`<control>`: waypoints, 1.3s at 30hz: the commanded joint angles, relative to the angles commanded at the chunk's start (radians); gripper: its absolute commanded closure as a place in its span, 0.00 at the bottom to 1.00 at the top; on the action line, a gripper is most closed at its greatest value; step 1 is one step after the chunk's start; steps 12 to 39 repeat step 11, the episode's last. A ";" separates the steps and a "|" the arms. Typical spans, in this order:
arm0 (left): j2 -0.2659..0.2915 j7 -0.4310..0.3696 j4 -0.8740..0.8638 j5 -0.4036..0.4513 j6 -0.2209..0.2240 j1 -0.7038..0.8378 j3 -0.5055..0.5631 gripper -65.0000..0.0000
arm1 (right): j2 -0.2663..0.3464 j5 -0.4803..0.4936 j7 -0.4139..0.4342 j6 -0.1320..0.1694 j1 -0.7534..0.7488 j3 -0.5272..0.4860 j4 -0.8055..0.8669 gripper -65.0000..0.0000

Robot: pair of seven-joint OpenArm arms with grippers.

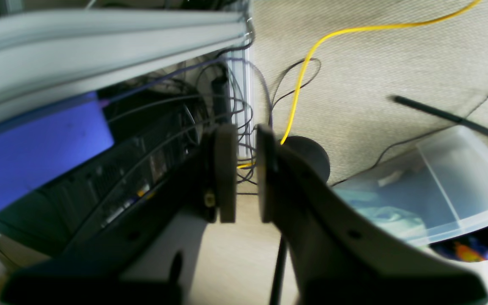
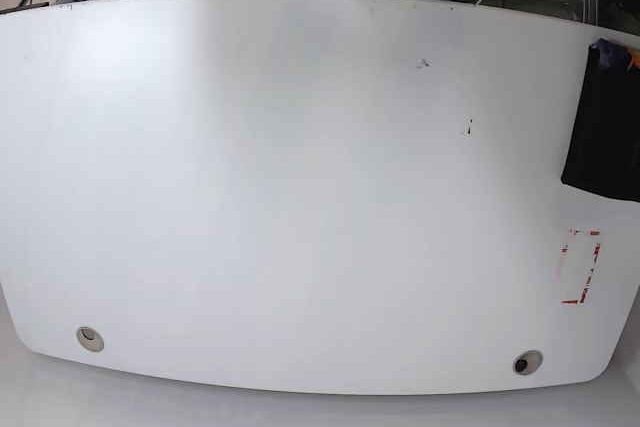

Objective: Layout the t-shirt on the table in an organized manner, then fold the t-shirt properly

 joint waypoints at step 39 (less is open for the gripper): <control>0.003 0.005 0.000 -0.002 -0.002 0.000 0.000 0.81 | -0.017 -0.003 0.000 -0.005 0.055 -0.002 -0.081 0.87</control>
